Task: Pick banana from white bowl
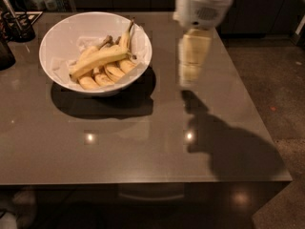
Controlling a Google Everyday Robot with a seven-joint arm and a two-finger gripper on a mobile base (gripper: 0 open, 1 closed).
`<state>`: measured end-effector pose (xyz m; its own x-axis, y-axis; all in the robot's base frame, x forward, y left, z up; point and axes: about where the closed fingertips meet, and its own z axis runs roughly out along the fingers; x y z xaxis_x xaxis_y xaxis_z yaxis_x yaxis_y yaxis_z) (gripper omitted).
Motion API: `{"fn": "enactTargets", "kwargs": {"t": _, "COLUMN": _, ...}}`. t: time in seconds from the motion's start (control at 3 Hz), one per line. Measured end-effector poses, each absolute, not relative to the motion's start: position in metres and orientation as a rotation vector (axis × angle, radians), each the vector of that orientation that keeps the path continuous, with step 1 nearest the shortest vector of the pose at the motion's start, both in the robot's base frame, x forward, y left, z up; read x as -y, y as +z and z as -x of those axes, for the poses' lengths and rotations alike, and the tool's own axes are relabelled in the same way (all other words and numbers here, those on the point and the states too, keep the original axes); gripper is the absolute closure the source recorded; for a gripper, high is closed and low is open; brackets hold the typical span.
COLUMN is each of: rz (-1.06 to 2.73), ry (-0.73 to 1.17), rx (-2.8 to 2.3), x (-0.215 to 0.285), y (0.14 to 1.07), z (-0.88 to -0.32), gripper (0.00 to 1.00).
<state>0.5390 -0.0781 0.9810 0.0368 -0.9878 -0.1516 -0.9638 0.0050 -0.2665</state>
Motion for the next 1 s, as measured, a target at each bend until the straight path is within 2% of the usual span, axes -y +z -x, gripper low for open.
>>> {"fn": "enactTargets", "kwargs": {"t": 0.67, "rz": 2.180, "ry": -0.101, "rx": -1.890, "x": -0.033, "y": 0.972, "z": -0.586, "gripper": 0.00}}
{"fn": "enactTargets", "kwargs": {"t": 1.0, "rz": 2.166, "ry": -0.102, "rx": -1.857, "x": -0.044, "y": 0.974, "z": -0.590, "gripper": 0.00}}
